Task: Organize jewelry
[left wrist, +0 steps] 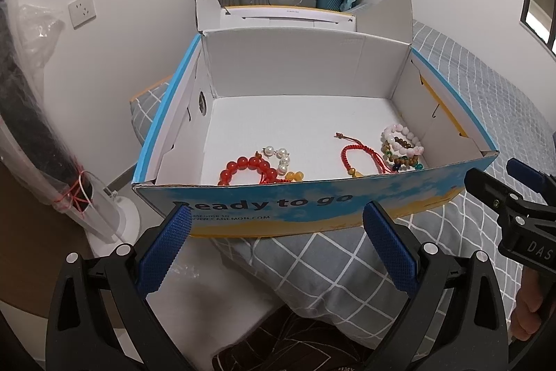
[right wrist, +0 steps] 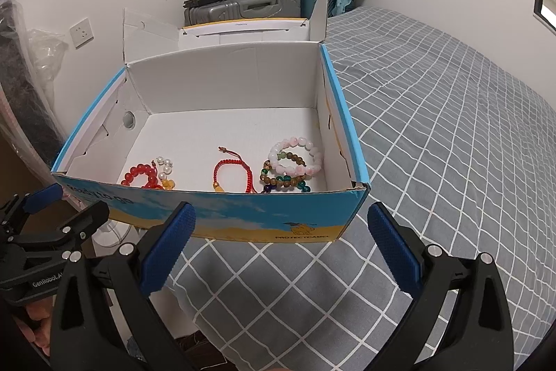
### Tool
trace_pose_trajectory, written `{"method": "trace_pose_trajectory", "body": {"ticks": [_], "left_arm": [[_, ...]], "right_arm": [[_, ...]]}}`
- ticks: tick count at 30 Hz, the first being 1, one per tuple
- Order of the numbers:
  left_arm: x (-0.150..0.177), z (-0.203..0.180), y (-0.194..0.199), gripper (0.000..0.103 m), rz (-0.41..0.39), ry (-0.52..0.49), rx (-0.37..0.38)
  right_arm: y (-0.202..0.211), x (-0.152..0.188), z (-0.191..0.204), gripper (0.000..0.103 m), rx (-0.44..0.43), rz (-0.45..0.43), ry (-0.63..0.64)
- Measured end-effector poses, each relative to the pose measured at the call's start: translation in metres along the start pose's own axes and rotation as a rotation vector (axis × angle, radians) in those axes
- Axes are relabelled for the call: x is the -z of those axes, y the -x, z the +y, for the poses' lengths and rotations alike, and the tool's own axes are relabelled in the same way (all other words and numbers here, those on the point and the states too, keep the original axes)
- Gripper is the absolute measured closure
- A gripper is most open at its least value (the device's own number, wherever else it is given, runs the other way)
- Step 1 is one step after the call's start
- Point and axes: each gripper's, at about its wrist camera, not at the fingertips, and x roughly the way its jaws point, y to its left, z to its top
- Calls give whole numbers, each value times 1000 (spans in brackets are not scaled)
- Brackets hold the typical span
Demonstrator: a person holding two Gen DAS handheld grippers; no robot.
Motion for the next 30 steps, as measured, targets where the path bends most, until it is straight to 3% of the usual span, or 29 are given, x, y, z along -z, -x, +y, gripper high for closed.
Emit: {"method": "trace_pose_trajectory", "body": {"ticks": [13, 19, 24, 30], "left_arm": [[-5, -9, 5, 6, -9, -9, 8], [-14, -37, 7, 6, -33, -76, 34], [-29, -89, 6, 6, -53, -171, 113], [-40, -183, 11, 6, -91, -332, 291]], "right_arm": [[6, 1, -8, 8, 17, -11, -17], [16, 0, -51, 8, 73, -28, -109], [30, 4, -103, 8, 167, -49, -201], [50, 24, -182, 8, 308, -51, -347]]}}
